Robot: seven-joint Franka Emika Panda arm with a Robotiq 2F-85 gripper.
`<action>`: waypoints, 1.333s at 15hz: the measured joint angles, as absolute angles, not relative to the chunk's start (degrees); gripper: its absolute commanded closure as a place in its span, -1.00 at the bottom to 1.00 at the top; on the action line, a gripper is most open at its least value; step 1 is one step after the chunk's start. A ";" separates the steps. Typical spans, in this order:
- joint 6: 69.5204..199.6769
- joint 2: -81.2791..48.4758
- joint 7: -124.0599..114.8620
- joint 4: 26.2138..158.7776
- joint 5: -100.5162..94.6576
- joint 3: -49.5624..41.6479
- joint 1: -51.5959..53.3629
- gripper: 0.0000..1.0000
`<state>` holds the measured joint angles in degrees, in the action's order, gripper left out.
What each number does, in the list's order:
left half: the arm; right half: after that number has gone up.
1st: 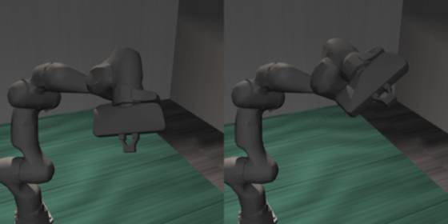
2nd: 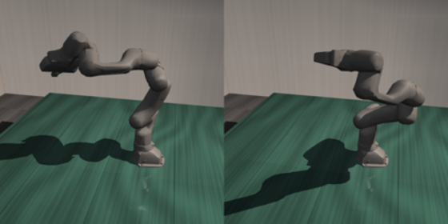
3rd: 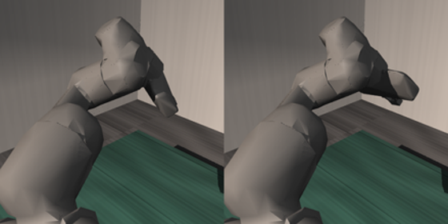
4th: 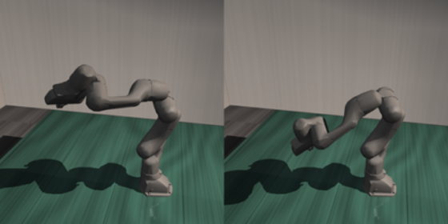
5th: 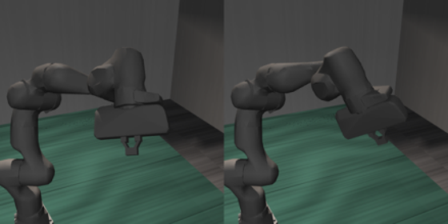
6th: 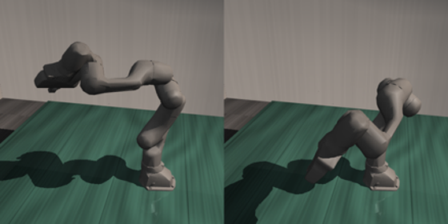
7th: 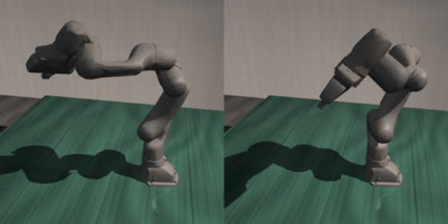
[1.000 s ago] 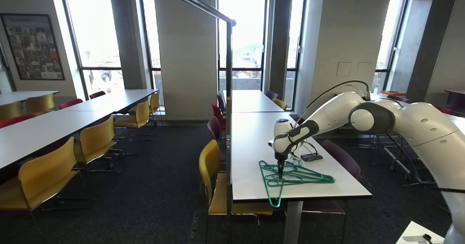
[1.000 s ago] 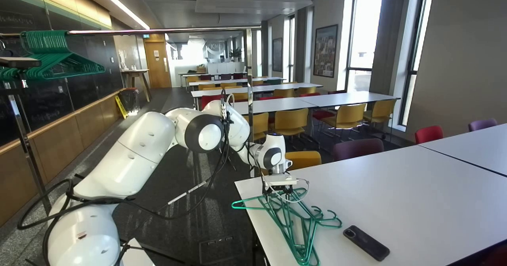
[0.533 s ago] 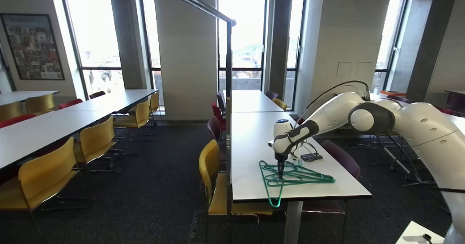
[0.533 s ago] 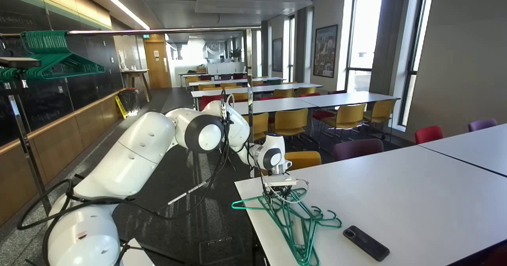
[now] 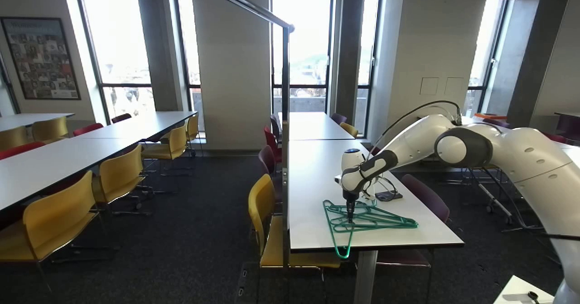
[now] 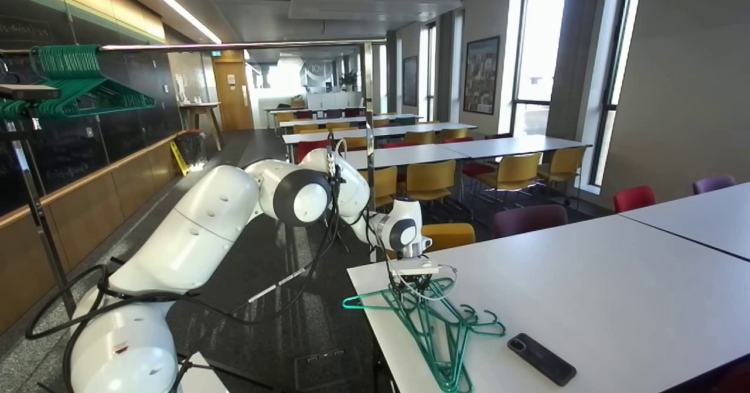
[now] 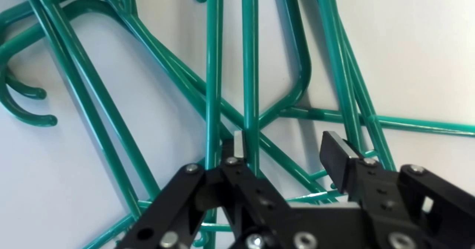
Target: Put one green hanger on the rail.
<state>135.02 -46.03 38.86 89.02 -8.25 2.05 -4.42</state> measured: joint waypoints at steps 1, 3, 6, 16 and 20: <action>135.02 -46.03 38.86 89.02 -8.25 2.05 -4.44 0.38; 135.02 -46.03 38.86 89.01 -8.25 2.05 -4.54 0.43; 135.02 -46.02 38.83 88.94 -8.24 2.00 -4.73 0.36; 135.03 -45.90 38.55 88.72 -8.21 1.88 -5.56 0.95; 135.03 -45.75 38.11 88.66 -8.25 1.61 -5.67 0.95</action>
<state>135.03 -45.75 38.11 88.66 -8.25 1.61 -5.67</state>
